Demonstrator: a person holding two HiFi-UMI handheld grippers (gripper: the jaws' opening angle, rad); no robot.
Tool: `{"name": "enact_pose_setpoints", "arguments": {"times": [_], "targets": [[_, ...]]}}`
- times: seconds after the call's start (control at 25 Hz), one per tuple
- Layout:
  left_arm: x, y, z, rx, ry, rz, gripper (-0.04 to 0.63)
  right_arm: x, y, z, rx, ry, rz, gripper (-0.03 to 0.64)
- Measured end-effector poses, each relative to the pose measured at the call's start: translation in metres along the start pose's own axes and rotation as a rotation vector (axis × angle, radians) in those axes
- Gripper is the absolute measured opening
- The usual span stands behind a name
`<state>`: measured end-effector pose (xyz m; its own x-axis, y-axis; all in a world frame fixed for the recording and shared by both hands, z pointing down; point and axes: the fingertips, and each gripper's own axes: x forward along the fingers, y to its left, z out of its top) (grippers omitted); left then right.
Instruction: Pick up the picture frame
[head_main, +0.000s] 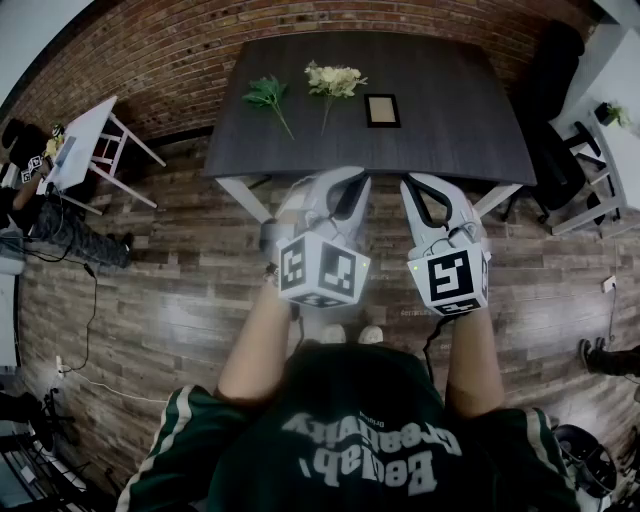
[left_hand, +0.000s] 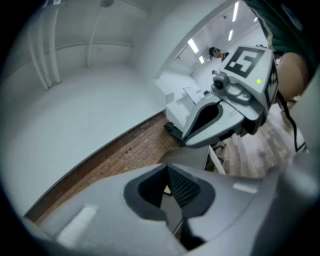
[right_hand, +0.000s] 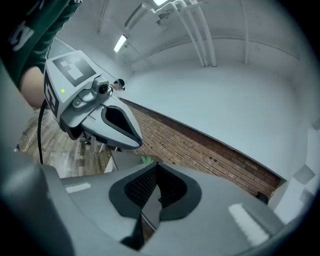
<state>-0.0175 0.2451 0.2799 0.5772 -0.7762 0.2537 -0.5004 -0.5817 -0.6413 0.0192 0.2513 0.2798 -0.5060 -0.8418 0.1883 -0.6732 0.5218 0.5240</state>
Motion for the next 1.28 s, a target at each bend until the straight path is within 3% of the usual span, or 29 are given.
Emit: {"name": "enact_pose_setpoints", "arguments": {"times": [1.28], "targets": [[-0.015, 0.013, -0.007, 0.007, -0.019, 0.002, 0.002, 0.008, 0.014, 0.016, -0.012, -0.013, 0.007, 0.006]]}}
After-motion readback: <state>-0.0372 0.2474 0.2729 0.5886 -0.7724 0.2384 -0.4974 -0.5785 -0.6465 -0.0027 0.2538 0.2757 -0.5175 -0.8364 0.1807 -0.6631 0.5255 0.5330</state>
